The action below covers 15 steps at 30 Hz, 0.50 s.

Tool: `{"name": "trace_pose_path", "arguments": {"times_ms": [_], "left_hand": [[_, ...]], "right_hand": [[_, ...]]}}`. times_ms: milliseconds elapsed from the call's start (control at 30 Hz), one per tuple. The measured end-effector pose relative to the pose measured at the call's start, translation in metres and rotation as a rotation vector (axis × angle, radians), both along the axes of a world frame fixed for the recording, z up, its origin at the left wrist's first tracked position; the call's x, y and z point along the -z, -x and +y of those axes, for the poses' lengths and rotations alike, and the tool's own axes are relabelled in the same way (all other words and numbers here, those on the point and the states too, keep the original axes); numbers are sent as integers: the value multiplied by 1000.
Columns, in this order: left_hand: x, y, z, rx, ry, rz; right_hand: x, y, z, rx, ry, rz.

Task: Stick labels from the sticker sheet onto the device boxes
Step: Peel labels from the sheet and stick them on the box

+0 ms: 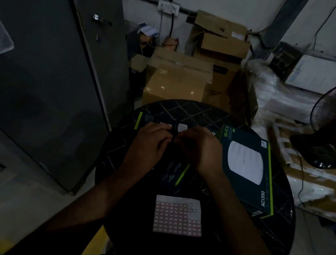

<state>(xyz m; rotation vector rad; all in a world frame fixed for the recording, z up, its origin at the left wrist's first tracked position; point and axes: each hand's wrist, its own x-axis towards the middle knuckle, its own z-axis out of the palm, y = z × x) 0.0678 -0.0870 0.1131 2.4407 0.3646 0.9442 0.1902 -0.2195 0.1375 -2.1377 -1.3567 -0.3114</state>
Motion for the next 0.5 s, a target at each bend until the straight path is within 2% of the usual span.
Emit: {"name": "trace_pose_path", "arguments": {"times_ms": [167, 300, 500], "left_hand": [[-2, -1, 1, 7, -9, 16], [-5, -1, 2, 27, -27, 25], [-3, -4, 1, 3, -19, 12]], "right_hand": [[9, 1, 3, -24, -60, -273], [14, -6, 0, -32, -100, -29], [7, -10, -5, -37, -83, 84]]}}
